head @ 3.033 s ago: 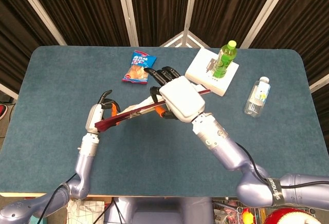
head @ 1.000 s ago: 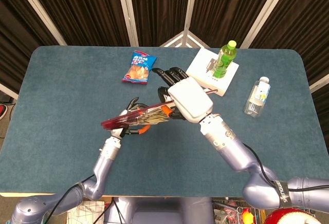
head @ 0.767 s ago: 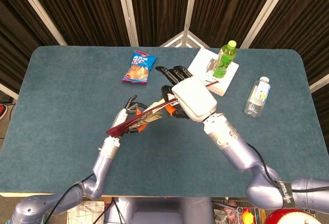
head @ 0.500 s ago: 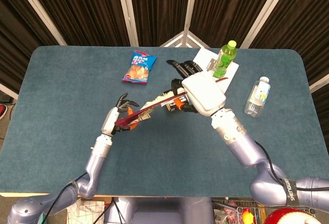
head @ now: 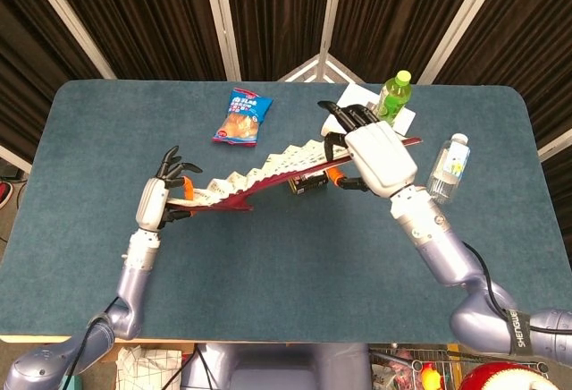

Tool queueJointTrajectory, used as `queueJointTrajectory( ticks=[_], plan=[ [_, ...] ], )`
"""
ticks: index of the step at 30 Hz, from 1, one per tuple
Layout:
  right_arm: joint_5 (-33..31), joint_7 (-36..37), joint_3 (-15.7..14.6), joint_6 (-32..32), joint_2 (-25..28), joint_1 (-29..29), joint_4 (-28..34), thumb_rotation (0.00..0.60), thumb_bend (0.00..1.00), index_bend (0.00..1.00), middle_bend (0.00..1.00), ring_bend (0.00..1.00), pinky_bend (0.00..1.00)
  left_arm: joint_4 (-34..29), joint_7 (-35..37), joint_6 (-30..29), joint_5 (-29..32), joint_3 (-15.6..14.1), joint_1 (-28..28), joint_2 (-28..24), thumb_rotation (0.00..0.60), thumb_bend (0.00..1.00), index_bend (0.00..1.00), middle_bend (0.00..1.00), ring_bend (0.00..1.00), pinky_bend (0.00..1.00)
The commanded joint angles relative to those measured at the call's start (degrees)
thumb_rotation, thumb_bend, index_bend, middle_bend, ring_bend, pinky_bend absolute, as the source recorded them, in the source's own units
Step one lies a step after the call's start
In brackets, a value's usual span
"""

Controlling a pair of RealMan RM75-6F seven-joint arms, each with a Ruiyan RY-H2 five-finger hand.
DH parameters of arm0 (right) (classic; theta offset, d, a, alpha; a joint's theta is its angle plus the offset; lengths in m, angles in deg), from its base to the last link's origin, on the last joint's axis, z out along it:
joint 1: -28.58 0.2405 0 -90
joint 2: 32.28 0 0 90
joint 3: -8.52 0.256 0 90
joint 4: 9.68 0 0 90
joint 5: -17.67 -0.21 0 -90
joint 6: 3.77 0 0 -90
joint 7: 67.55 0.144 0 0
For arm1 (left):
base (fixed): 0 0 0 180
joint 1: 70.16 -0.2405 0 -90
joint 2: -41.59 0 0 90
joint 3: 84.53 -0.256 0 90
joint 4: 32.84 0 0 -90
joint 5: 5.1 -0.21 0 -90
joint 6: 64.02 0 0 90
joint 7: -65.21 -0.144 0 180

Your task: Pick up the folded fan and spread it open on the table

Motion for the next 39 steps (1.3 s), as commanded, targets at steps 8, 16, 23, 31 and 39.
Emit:
queueJointTrajectory(
  ticks=[8, 16, 23, 31, 39],
  plan=[
    [3.1, 1.5, -2.2, -0.1, -2.0, -2.1, -3.7, 0.6, 0.49, 0.88, 0.14, 0.2, 0.17, 3.9, -6.0, -7.5, -3.3, -2.5, -0.9, 0.5, 0.6, 0.44, 0.78, 0.35, 0.0, 0.15],
    [2.9, 2.6, -3.0, -0.2, -3.1, -3.6, -7.1, 0.6, 0.49, 0.88, 0.14, 0.2, 0.17, 6.0, -8.5, -8.8, -3.5, -3.2, -1.0, 1.1, 0.6, 0.43, 0.77, 0.35, 0.0, 0.15],
    [3.1, 5.2, -3.5, 0.2, -3.2, -5.5, -10.1, 0.6, 0.49, 0.88, 0.14, 0.2, 0.17, 7.9, -10.6, -9.2, -3.5, -2.9, 0.6, 2.4, 0.6, 0.43, 0.77, 0.35, 0.0, 0.15],
    [5.4, 7.8, -4.4, 0.0, -4.9, -6.9, -13.7, 0.6, 0.49, 0.88, 0.14, 0.2, 0.17, 13.4, -17.2, -12.4, -5.4, -4.2, 3.5, 6.3, 0.6, 0.4, 0.77, 0.35, 0.0, 0.15],
    [1.5, 7.2, -5.2, 3.9, -3.2, -7.7, -15.3, 0.6, 0.44, 0.54, 0.13, 0.17, 0.13, 16.2, -22.8, -12.7, -6.6, -5.7, 6.0, 8.7, 0.6, 0.4, 0.77, 0.35, 0.0, 0.14]
  ],
)
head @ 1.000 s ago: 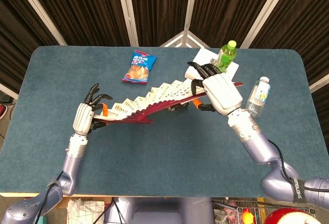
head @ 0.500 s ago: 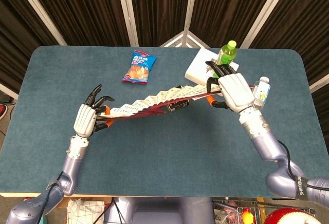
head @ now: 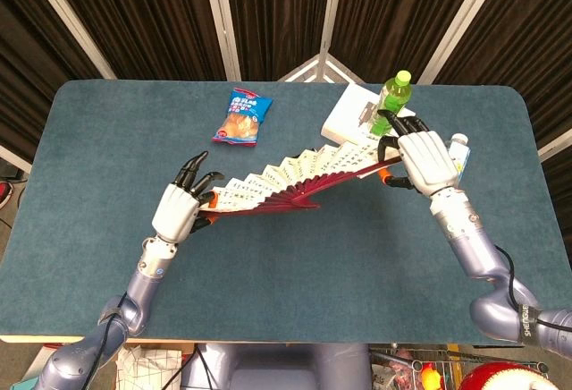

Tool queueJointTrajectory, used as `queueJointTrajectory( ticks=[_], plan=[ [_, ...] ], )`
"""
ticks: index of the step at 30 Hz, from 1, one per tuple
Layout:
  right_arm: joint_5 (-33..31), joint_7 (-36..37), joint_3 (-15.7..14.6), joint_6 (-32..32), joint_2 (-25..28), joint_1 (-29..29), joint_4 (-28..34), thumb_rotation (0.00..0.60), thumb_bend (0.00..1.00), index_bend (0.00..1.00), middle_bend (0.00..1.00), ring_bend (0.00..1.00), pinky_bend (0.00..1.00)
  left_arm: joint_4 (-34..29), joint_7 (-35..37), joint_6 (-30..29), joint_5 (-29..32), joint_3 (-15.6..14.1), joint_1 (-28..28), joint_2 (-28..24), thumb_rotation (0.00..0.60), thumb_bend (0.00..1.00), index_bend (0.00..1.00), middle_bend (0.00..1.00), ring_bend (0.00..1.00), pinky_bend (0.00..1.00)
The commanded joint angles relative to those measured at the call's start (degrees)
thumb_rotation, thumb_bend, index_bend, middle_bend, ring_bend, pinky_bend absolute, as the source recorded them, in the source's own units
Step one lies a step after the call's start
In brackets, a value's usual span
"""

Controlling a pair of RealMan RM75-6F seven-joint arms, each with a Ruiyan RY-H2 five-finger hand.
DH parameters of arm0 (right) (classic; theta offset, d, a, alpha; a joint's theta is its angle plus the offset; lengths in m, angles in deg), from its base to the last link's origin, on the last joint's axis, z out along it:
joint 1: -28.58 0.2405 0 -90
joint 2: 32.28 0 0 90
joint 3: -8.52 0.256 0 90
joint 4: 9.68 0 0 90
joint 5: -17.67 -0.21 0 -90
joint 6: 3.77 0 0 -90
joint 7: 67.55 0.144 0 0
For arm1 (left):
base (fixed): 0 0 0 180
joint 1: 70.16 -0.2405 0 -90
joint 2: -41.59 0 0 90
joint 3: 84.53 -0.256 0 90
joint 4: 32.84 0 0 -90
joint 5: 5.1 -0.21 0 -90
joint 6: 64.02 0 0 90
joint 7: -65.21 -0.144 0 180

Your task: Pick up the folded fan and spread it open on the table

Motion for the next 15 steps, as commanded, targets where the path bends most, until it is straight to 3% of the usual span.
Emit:
queueJointTrajectory(
  ticks=[1, 4, 12, 15],
  plan=[
    [-3.5, -2.3, -0.6, 2.5, 1.7, -0.2, -0.1, 0.6, 0.43, 0.51, 0.13, 0.16, 0.12, 1.1, -2.2, 0.1, -0.6, -0.8, 0.9, 0.9, 0.6, 0.4, 0.77, 0.35, 0.0, 0.14],
    [-5.4, -6.0, -1.5, 3.1, 2.4, -0.3, -1.0, 0.6, 0.4, 0.45, 0.11, 0.15, 0.12, 1.9, -3.9, 0.3, -0.8, -1.3, 1.2, 1.4, 0.6, 0.4, 0.77, 0.35, 0.0, 0.14],
    [-10.8, -16.9, -4.3, 4.2, 4.1, -0.1, -3.6, 0.6, 0.34, 0.14, 0.08, 0.12, 0.09, 2.8, -6.5, 0.6, -0.3, -1.6, 2.0, 2.3, 0.6, 0.4, 0.77, 0.35, 0.0, 0.14],
    [-12.5, -19.8, -5.0, 4.2, 4.5, -0.1, -4.2, 0.6, 0.32, 0.1, 0.08, 0.12, 0.09, 2.9, -6.9, 0.6, -0.1, -1.7, 2.1, 2.4, 0.6, 0.4, 0.77, 0.35, 0.0, 0.14]
  ],
)
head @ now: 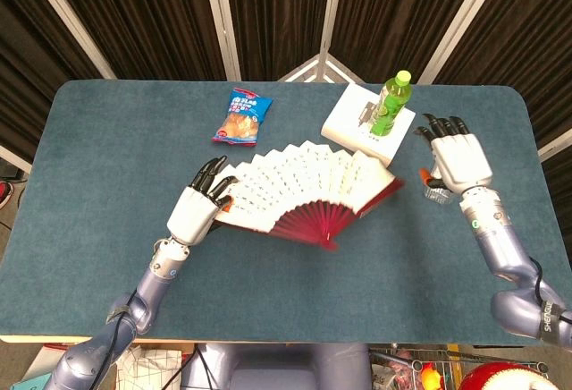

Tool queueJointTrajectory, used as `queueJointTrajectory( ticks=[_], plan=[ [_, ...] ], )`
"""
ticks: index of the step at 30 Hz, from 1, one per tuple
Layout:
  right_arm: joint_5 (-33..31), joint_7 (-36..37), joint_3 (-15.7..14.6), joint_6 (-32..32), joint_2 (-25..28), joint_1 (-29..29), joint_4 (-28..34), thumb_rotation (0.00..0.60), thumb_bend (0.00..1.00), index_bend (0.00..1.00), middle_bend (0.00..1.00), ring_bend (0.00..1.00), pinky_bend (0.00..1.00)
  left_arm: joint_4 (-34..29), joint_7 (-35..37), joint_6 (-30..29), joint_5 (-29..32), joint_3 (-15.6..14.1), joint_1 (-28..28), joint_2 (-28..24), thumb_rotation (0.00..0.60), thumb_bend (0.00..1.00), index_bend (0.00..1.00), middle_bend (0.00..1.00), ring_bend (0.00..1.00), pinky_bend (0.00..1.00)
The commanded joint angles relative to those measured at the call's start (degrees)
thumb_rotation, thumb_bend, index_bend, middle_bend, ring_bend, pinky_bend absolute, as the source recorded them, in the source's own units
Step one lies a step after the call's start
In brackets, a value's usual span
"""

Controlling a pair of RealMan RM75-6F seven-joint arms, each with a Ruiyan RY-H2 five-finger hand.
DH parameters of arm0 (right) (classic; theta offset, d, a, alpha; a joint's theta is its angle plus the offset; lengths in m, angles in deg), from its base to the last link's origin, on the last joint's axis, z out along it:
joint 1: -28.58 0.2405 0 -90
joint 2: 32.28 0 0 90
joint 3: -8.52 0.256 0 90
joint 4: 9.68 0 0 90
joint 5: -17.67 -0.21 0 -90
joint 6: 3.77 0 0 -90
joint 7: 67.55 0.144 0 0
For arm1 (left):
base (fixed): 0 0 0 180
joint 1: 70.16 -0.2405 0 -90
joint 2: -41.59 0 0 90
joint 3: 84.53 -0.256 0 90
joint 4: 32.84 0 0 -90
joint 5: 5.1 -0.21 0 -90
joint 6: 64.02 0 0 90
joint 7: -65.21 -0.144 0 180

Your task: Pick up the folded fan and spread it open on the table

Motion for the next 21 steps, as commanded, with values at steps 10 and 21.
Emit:
queueJointTrajectory(
  ticks=[10, 21],
  plan=[
    [-8.0, -8.5, -2.0, 0.2, 1.2, 0.0, -2.1, 0.6, 0.32, 0.09, 0.08, 0.12, 0.09, -2.6, -14.4, 12.1, 0.9, -2.3, -1.6, -3.3, 0.6, 0.23, 0.45, 0.13, 0.0, 0.06],
    [-7.9, -7.3, -1.8, 1.7, 0.2, 0.0, -2.6, 0.6, 0.32, 0.09, 0.07, 0.12, 0.09, -27.6, -33.5, 25.6, 4.3, -2.2, -1.6, -18.9, 0.6, 0.0, 0.23, 0.01, 0.0, 0.0]
  ],
)
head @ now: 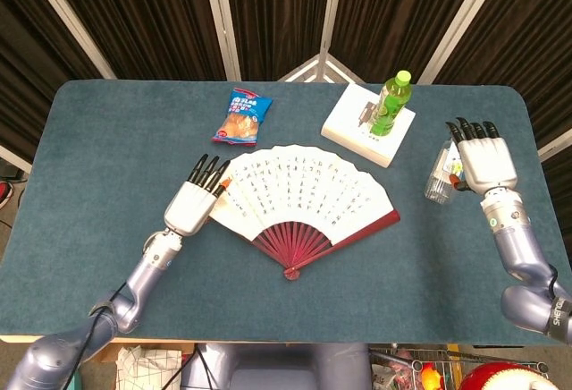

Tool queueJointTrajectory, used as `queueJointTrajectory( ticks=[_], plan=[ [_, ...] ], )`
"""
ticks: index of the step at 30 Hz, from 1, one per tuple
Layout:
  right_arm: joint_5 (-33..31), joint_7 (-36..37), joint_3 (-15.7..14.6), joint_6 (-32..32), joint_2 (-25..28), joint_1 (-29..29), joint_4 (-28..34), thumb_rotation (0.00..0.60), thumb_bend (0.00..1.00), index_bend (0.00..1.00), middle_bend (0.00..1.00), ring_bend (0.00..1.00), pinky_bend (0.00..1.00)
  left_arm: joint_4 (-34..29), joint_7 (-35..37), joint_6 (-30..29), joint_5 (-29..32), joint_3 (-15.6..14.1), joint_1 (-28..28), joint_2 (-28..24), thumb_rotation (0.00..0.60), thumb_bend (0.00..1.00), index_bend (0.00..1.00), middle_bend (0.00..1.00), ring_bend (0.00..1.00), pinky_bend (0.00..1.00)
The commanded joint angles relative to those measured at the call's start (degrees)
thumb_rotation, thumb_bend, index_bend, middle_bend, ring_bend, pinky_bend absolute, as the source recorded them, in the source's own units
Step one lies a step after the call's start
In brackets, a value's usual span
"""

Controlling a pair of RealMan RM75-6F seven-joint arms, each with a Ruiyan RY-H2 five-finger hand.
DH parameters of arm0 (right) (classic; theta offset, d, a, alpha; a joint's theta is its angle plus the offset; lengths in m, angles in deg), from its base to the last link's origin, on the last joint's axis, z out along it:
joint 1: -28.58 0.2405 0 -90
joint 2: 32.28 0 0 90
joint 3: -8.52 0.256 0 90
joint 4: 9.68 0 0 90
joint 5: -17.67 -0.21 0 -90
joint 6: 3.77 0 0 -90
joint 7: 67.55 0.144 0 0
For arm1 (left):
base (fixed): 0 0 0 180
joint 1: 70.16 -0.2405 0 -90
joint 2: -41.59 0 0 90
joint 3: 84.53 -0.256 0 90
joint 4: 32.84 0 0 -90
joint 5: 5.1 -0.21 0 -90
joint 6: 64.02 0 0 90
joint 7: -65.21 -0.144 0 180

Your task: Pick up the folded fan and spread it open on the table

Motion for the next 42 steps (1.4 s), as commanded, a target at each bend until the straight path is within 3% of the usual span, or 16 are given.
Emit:
queueJointTrajectory(
  ticks=[1, 6, 13, 15, 18, 21, 24, 30, 35, 42],
  plan=[
    [0.1, 0.1, 0.0, 0.1, -0.3, 0.0, -0.2, 0.6, 0.32, 0.09, 0.07, 0.12, 0.09, -13.2, -9.2, 8.4, 3.6, 0.3, -0.4, -8.9, 0.6, 0.0, 0.22, 0.0, 0.0, 0.0],
    [-0.7, 2.1, 0.6, 1.0, -0.6, -0.3, -0.4, 0.6, 0.32, 0.09, 0.07, 0.12, 0.09, -34.5, -18.3, 18.5, 11.8, 1.5, -1.6, -21.7, 0.6, 0.0, 0.21, 0.0, 0.0, 0.0],
    [0.6, 3.9, 0.6, 1.3, -0.4, -0.8, -0.3, 0.6, 0.32, 0.09, 0.07, 0.12, 0.09, -52.5, -18.1, 23.3, 19.6, 1.7, -3.6, -34.9, 0.6, 0.0, 0.2, 0.0, 0.0, 0.0],
    [2.8, 7.5, 1.2, 0.6, -0.4, -2.0, 1.3, 0.6, 0.32, 0.09, 0.07, 0.12, 0.09, -58.9, -16.2, 20.5, 22.0, 1.6, -6.7, -40.2, 0.6, 0.0, 0.19, 0.0, 0.0, 0.0],
    [10.2, 13.4, 0.8, -3.7, -0.5, -5.7, 3.2, 0.6, 0.32, 0.09, 0.07, 0.12, 0.09, -66.1, -15.4, 11.8, 20.1, -0.5, -12.5, -46.1, 0.6, 0.02, 0.17, 0.0, 0.0, 0.0],
    [18.6, 18.7, -1.0, -10.7, -1.6, -10.4, 4.7, 0.6, 0.32, 0.11, 0.07, 0.12, 0.09, -68.1, -15.0, 1.8, 16.3, -3.1, -19.1, -48.0, 0.6, 0.03, 0.17, 0.0, 0.0, 0.0],
    [23.1, 21.3, -2.5, -15.3, -2.6, -13.5, 5.1, 0.6, 0.32, 0.18, 0.07, 0.12, 0.09, -67.6, -14.4, -3.7, 14.4, -4.4, -22.8, -48.1, 0.6, 0.03, 0.17, 0.0, 0.0, 0.0],
    [33.1, 22.5, -8.4, -28.3, -6.6, -23.1, 3.7, 0.6, 0.32, 0.15, 0.07, 0.12, 0.09, -64.2, -10.6, -16.3, 10.7, -6.9, -32.4, -47.0, 0.6, 0.04, 0.17, 0.0, 0.0, 0.0],
    [36.1, 22.4, -11.7, -33.1, -8.1, -28.3, 1.6, 0.6, 0.32, 0.1, 0.07, 0.11, 0.09, -61.3, -5.3, -20.1, 9.0, -8.3, -36.9, -46.8, 0.6, 0.04, 0.17, 0.0, 0.0, 0.0],
    [38.2, 21.6, -13.6, -38.1, -8.0, -33.4, 0.7, 0.6, 0.3, 0.1, 0.07, 0.11, 0.09, -58.4, 0.6, -15.7, 13.0, -7.6, -38.3, -47.2, 0.6, 0.05, 0.16, 0.0, 0.0, 0.0]
  ],
)
